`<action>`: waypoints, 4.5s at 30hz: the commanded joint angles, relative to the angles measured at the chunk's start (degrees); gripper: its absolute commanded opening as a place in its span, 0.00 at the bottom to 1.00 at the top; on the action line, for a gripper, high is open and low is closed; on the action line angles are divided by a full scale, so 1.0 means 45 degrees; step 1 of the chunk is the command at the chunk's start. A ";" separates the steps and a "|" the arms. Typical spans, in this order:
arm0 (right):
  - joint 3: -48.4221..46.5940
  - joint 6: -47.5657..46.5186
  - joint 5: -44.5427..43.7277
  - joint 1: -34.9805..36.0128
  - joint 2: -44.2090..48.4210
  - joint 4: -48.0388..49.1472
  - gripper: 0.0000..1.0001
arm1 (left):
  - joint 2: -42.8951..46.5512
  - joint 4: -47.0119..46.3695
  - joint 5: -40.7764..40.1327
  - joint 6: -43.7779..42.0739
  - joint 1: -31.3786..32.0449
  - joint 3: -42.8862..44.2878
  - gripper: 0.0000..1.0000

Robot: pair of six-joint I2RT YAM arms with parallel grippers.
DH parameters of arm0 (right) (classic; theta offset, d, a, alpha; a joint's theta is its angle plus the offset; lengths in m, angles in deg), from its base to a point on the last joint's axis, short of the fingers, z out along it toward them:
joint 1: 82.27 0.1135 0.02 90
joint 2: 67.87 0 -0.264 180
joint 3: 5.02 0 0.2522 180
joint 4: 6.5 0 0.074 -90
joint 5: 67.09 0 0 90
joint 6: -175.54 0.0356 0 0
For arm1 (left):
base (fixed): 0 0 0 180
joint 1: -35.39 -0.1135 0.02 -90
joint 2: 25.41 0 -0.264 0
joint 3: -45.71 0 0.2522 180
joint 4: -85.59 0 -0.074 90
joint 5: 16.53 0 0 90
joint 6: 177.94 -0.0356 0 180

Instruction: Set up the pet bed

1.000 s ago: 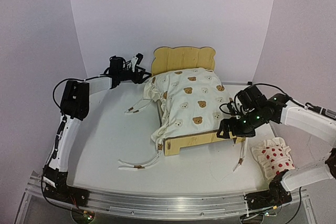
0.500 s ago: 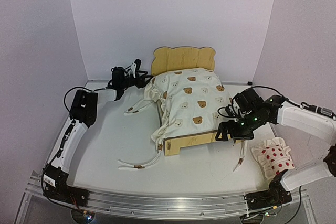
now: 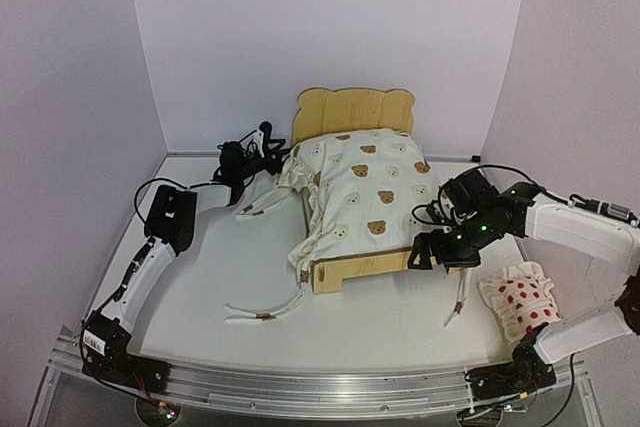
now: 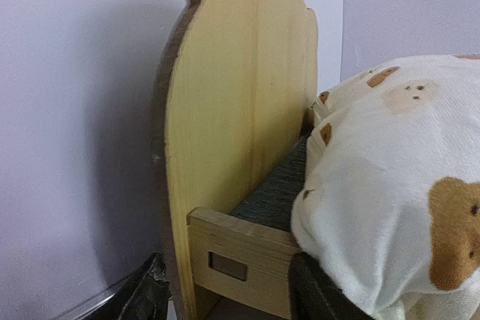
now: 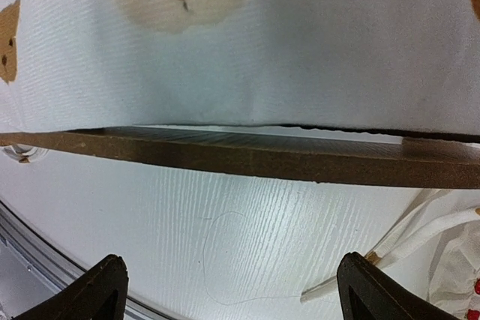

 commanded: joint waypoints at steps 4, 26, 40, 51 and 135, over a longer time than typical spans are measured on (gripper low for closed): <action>-0.0016 0.0223 0.0375 0.0195 -0.0044 0.0366 0.98 | 0.0923 -0.1330 0.1105 -0.0031 0.0767 -0.0459 0.34; -0.0332 0.0753 0.0422 0.0385 0.0929 0.0335 0.98 | 0.8228 0.6165 -0.4516 0.4312 0.0337 -0.6328 0.76; 0.0043 0.1005 0.0489 0.0400 0.1449 0.0315 0.98 | 0.9732 0.7788 0.1020 0.9347 0.0368 -0.9973 0.87; 0.0247 0.1084 0.0499 0.0395 0.1727 0.0337 0.98 | 0.9135 0.3593 0.3741 1.1211 0.0541 -1.1924 0.83; 0.1777 0.1425 0.0404 0.0397 0.3007 0.1077 0.98 | 1.6084 0.3727 -0.1079 0.8804 0.4506 -1.6432 0.22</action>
